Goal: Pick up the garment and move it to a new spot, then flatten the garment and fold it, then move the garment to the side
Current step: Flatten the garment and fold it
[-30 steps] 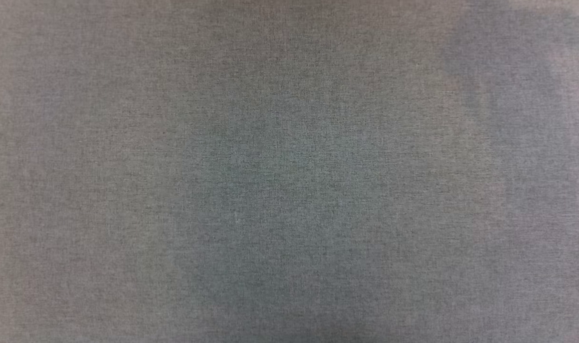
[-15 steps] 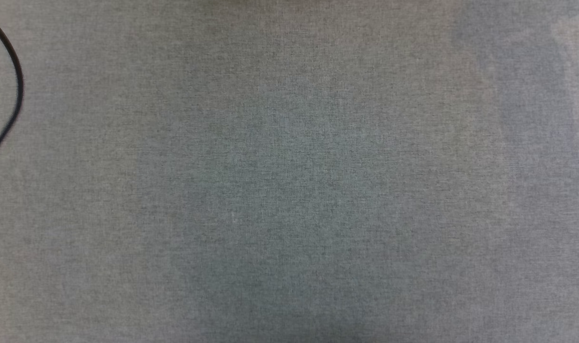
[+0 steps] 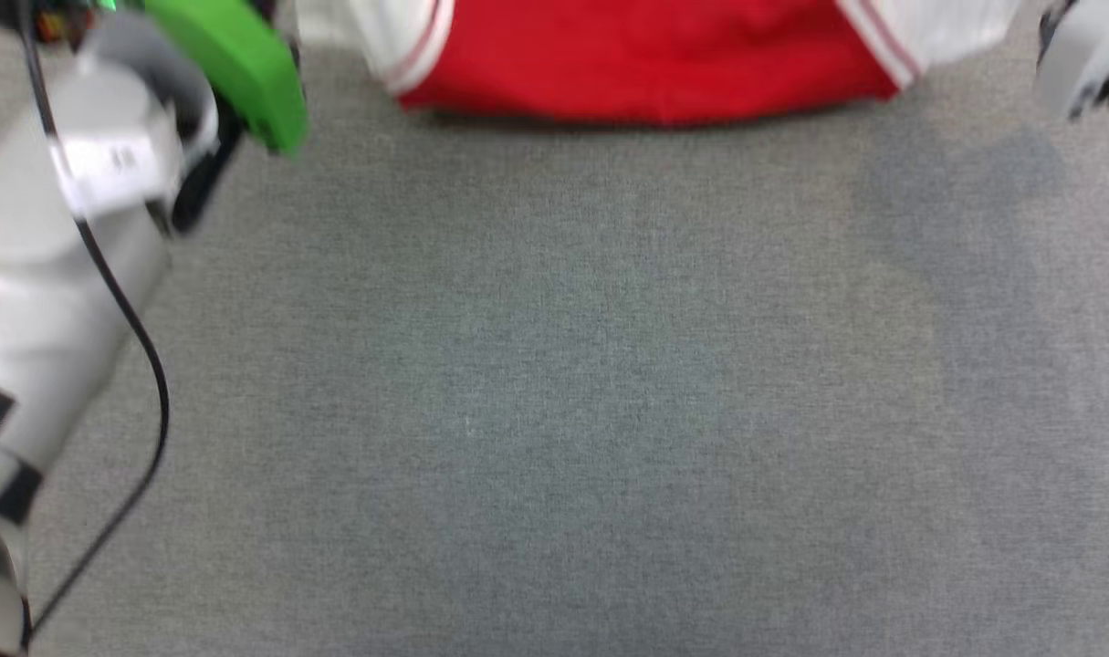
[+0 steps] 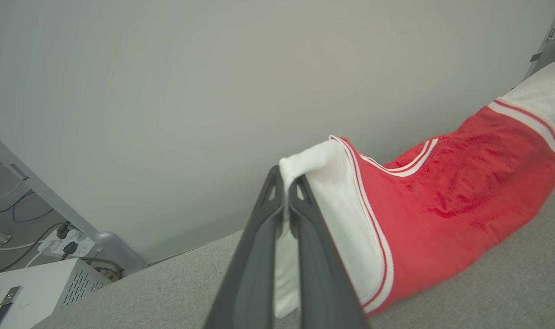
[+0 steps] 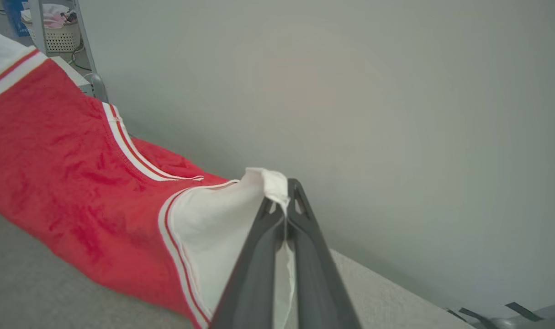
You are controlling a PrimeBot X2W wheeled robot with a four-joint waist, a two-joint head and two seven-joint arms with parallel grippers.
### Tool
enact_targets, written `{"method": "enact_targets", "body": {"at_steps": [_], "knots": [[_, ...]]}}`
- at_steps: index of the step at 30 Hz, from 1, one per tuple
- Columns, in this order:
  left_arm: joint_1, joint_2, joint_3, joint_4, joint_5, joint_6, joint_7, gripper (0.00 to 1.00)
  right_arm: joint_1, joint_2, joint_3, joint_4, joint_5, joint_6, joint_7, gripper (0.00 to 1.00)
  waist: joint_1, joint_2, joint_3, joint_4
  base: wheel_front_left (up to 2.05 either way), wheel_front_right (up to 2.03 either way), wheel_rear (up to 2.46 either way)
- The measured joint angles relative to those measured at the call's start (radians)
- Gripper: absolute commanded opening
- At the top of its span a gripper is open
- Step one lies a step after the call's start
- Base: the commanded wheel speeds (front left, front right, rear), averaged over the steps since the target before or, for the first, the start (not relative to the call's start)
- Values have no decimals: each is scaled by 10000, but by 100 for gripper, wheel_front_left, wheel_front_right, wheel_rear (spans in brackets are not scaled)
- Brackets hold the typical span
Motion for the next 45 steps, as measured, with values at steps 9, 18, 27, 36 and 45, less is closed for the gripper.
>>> {"method": "enact_targets", "body": {"at_steps": [9,18,27,36,45], "knots": [[3930,366,1018,-1603,2,472,0,0,3131,-790,-127,-1177,255,0,-27,0,0,0,-1081,70,0,0,0],[7452,863,1191,-2491,-6,915,-2,0,6456,-1421,-1028,-2245,568,0,-65,0,-1,0,-2225,51,0,0,0],[9264,1014,1505,-2667,-213,1315,-2,0,9005,-1597,-2130,-2698,859,0,-65,0,-1,0,-3075,-17,0,0,0],[10951,991,2272,-3335,-343,1824,-2,0,11866,-1444,-3789,-3359,849,0,-65,0,-1,0,-3613,-60,0,0,0],[12268,901,2991,-3685,-174,2174,-2,0,14314,-1018,-5513,-3975,681,4,334,0,0,0,-3813,71,0,0,0]]}}
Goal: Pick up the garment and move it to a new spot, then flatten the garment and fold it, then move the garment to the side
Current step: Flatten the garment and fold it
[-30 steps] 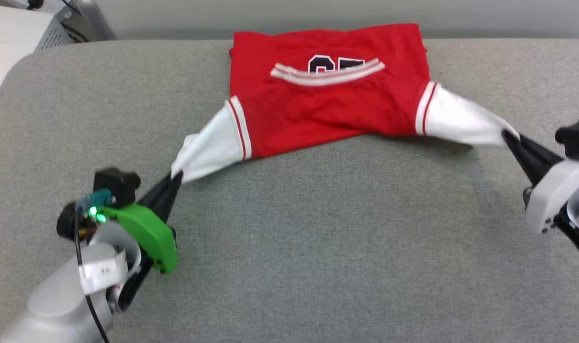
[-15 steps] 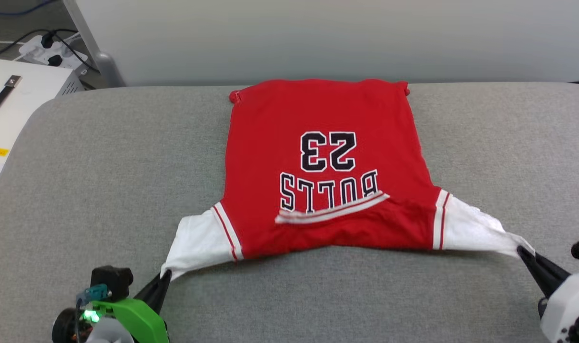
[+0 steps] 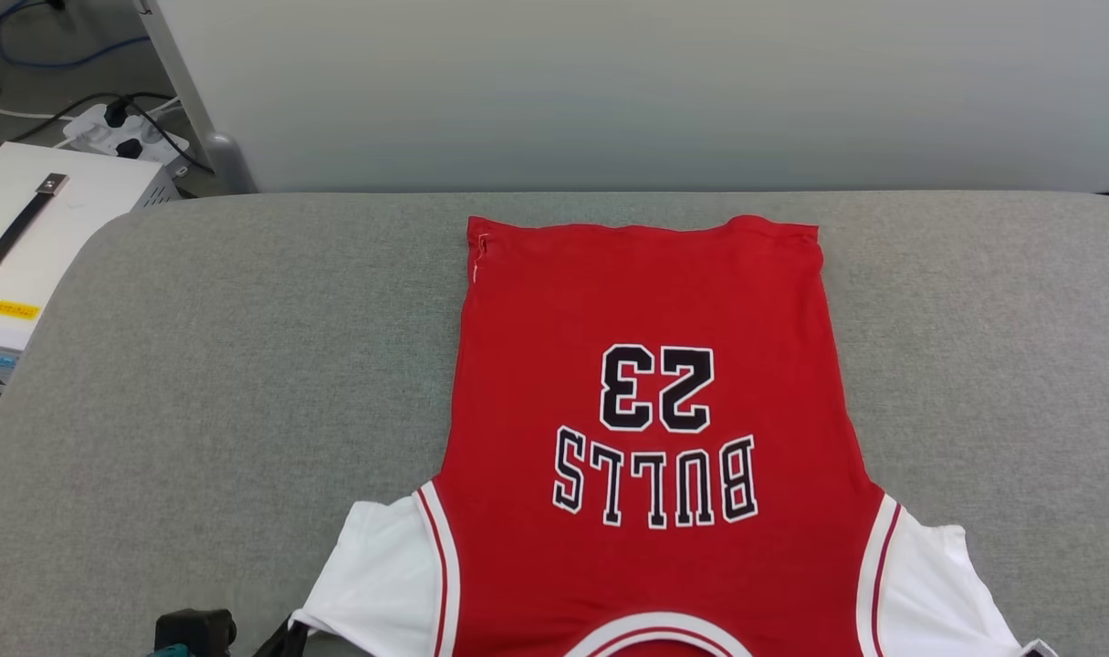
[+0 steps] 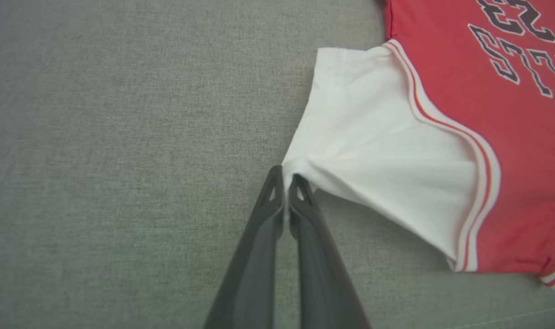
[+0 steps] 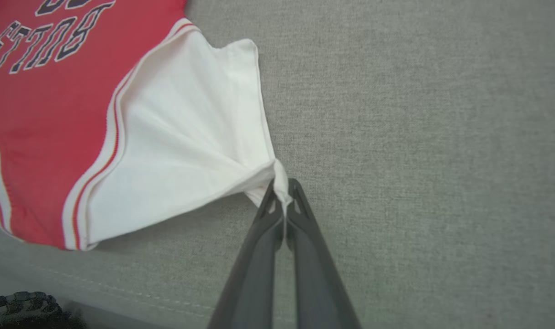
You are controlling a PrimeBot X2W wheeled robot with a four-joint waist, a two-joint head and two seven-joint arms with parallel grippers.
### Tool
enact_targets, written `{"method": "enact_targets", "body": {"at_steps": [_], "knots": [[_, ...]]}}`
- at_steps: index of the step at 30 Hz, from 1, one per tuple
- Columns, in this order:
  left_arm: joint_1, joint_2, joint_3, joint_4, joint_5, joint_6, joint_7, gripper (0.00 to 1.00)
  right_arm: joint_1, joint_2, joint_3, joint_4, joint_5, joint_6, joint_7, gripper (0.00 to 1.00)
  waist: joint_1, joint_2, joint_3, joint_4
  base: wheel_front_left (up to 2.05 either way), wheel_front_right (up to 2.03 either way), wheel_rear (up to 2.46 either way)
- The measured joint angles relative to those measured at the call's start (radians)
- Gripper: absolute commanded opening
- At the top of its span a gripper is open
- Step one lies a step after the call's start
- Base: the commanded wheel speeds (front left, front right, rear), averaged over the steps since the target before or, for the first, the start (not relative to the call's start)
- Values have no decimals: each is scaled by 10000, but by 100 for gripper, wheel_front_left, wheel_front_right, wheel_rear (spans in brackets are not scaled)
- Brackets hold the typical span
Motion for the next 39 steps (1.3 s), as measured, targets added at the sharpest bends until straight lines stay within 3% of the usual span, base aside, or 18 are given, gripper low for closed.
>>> {"method": "enact_targets", "body": {"at_steps": [6,7,8,9,18,25,32,39], "knots": [[318,-201,360,-144,416,-2,0,0,639,274,-980,-545,-472,0,775,0,0,0,66,71,0,0,0],[318,-242,408,-167,491,-2,0,0,647,328,-1147,-600,-548,0,853,8,0,0,79,84,0,0,0],[318,-293,449,-201,569,-2,0,0,655,395,-1354,-677,-644,0,943,33,0,0,97,100,0,0,0],[317,-353,499,-249,648,-2,0,0,665,447,-1523,-773,-755,0,1037,98,0,0,113,116,0,0,0],[283,-654,874,-1085,1639,322,2,0,403,309,-3216,-2140,-1933,-2,1519,100,0,0,425,280,0,0,0],[58,-928,1256,-2190,2309,619,0,0,-1804,-194,-4334,-3402,-2537,-2,2219,100,1,0,1034,564,0,0,0],[-443,-1448,1469,-2853,2901,748,0,0,-4997,-671,-4059,-3390,-2151,-4,4046,100,1,0,1885,1068,0,0,0],[-953,-2010,1833,-3283,3471,568,0,0,-7764,-1287,-2717,-2109,-1363,-2,7434,100,2,0,2866,1704,0,0,0]]}}
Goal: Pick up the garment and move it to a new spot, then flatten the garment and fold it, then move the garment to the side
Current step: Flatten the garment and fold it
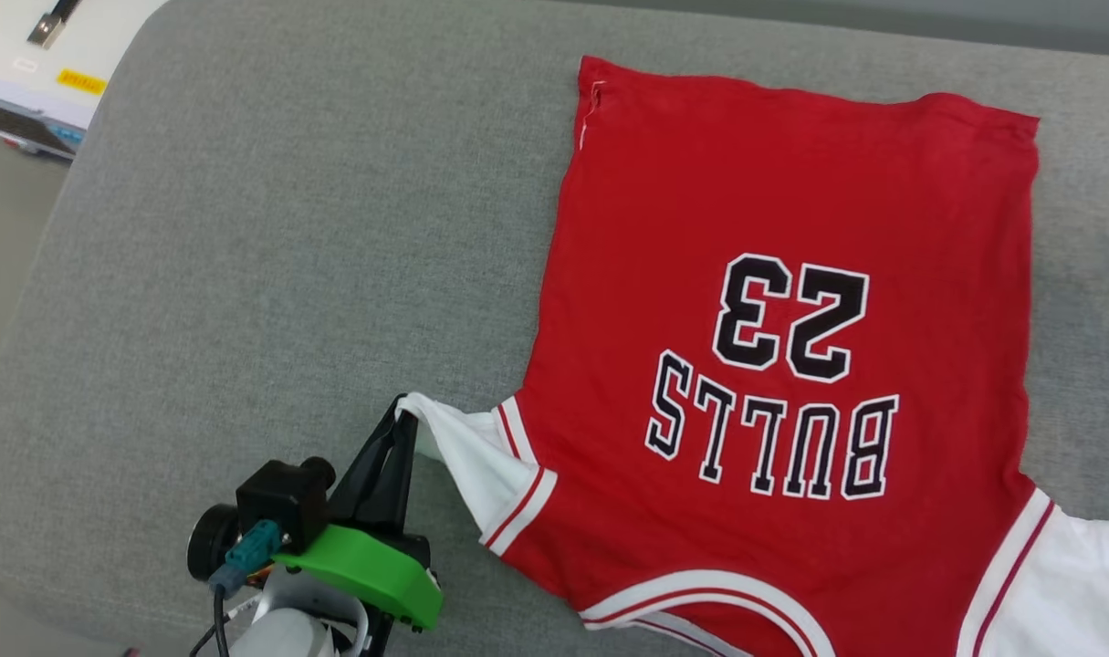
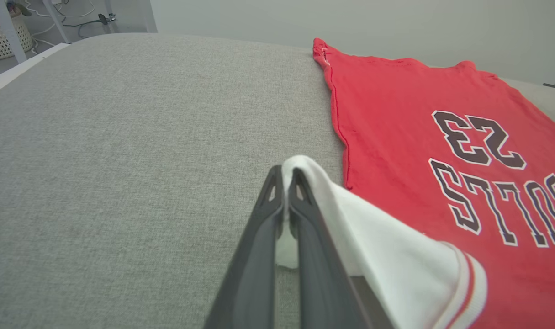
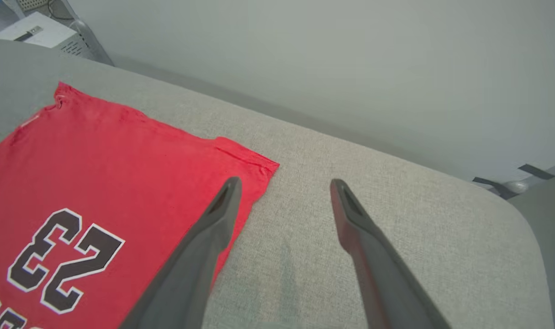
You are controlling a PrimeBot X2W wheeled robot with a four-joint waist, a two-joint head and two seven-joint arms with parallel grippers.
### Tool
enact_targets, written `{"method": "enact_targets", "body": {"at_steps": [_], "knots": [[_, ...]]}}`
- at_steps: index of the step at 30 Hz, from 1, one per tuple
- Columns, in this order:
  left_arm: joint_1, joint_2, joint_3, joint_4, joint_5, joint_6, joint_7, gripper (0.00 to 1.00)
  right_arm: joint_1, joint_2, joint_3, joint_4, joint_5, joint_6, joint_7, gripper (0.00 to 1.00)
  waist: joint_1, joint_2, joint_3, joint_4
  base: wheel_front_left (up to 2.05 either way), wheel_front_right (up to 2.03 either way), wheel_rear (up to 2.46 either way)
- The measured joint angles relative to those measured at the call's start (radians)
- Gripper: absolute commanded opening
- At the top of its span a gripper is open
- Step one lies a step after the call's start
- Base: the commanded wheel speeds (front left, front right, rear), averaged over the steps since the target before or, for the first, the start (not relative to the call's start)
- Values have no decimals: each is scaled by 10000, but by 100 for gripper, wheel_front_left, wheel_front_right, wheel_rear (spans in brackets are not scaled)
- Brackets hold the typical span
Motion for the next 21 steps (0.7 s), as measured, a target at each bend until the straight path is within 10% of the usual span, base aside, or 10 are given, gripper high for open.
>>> {"method": "enact_targets", "body": {"at_steps": [10,21], "knots": [[-459,-894,305,-153,817,-594,0,0,-3024,416,550,2059,-470,-2,4305,100,1,0,1392,901,0,0,0],[-613,-1651,648,-48,1526,-1160,0,0,-3579,759,690,3302,-1691,-2,4788,100,1,0,2496,1735,0,0,0]]}}
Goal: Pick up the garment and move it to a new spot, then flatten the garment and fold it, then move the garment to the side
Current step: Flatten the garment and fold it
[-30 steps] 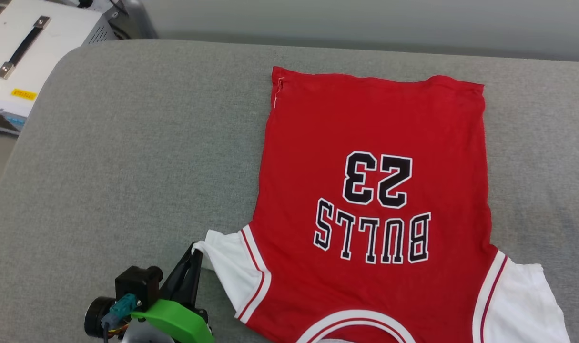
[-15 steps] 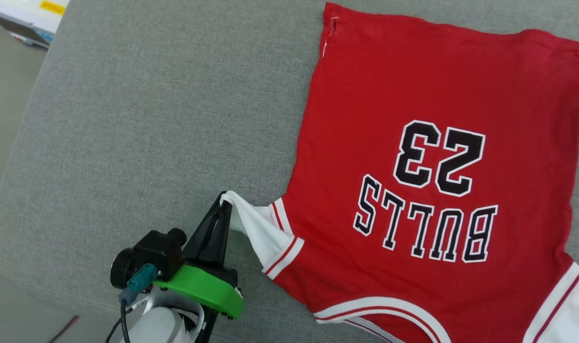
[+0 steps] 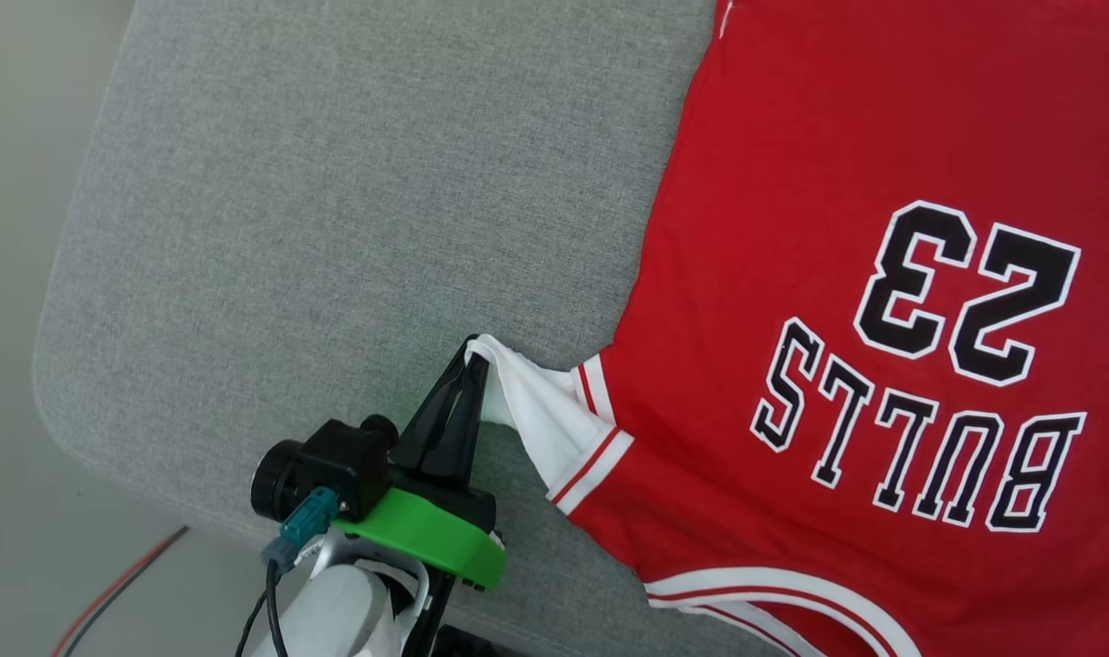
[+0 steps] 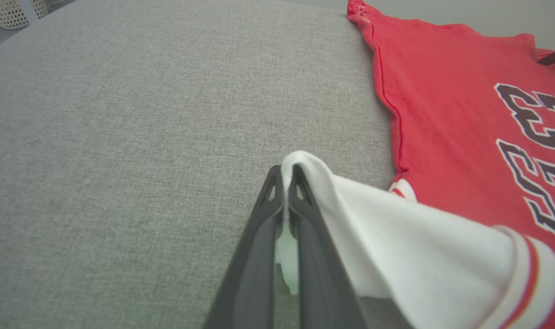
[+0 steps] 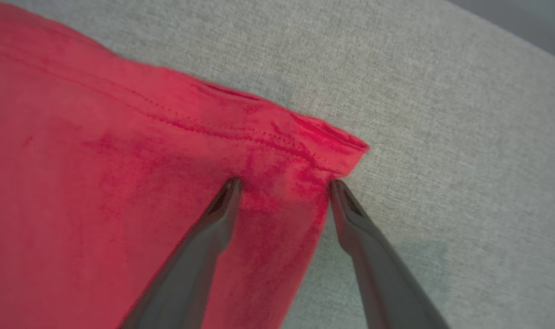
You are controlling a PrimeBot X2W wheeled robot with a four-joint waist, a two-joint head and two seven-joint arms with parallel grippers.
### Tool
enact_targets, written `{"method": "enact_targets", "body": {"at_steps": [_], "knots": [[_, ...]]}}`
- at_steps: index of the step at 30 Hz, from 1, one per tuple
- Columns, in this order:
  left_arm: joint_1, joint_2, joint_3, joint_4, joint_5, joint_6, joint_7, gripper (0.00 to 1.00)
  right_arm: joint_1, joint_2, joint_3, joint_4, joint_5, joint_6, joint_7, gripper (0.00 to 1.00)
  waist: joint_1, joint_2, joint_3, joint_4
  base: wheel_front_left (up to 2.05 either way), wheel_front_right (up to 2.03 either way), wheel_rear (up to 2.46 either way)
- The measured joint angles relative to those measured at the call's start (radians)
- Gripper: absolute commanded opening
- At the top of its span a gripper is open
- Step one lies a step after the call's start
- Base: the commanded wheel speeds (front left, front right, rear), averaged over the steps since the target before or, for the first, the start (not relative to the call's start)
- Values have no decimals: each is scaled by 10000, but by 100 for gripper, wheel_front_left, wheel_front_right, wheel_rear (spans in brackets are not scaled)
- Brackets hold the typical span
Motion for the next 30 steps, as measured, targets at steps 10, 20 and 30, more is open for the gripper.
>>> {"method": "enact_targets", "body": {"at_steps": [10,20,30], "knots": [[10,-347,470,349,441,-447,0,0,111,-6,-71,25,107,-2,-115,0,-1,0,72,34,0,0,0],[456,-445,1030,991,660,-688,0,0,792,-297,909,-878,945,-2,-1889,0,0,0,-965,-263,0,0,0],[1366,-228,1365,1266,796,-685,0,0,3384,-2136,1162,-2646,2324,-2,-3436,0,-2,1,-2391,-816,0,0,0]]}}
